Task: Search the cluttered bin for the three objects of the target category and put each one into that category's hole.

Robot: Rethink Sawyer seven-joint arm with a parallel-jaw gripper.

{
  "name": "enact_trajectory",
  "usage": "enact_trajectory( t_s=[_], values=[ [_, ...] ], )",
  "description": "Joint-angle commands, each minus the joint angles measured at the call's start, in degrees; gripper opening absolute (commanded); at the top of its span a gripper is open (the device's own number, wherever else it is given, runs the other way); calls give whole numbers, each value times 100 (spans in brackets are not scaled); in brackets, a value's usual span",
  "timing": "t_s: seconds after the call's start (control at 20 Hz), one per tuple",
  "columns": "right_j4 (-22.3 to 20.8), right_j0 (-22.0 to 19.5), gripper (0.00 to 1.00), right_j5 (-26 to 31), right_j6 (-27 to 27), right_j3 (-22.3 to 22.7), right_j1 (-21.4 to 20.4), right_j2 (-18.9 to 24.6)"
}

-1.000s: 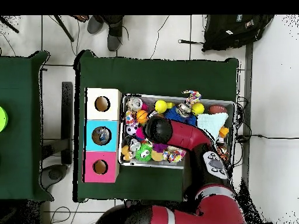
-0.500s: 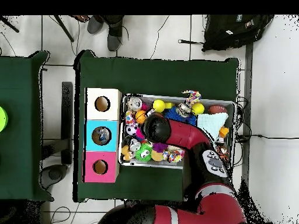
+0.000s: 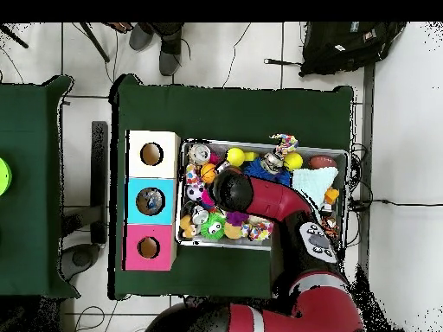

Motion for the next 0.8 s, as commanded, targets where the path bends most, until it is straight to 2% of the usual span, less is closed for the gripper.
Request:
enact_trajectory(
  t_s=[0.05, 0.2, 0.35, 0.55, 0.8],
  values=[
    [-168, -1, 0, -652, 362, 176, 852, 821],
    [-143, 8, 0, -655, 392, 203, 864, 847],
    [-33, 170, 0, -417, 480, 201, 834, 720],
    [92, 292, 0, 43, 532, 317, 606, 621],
    [146, 248, 0, 148, 541, 512, 387, 710]
  ],
)
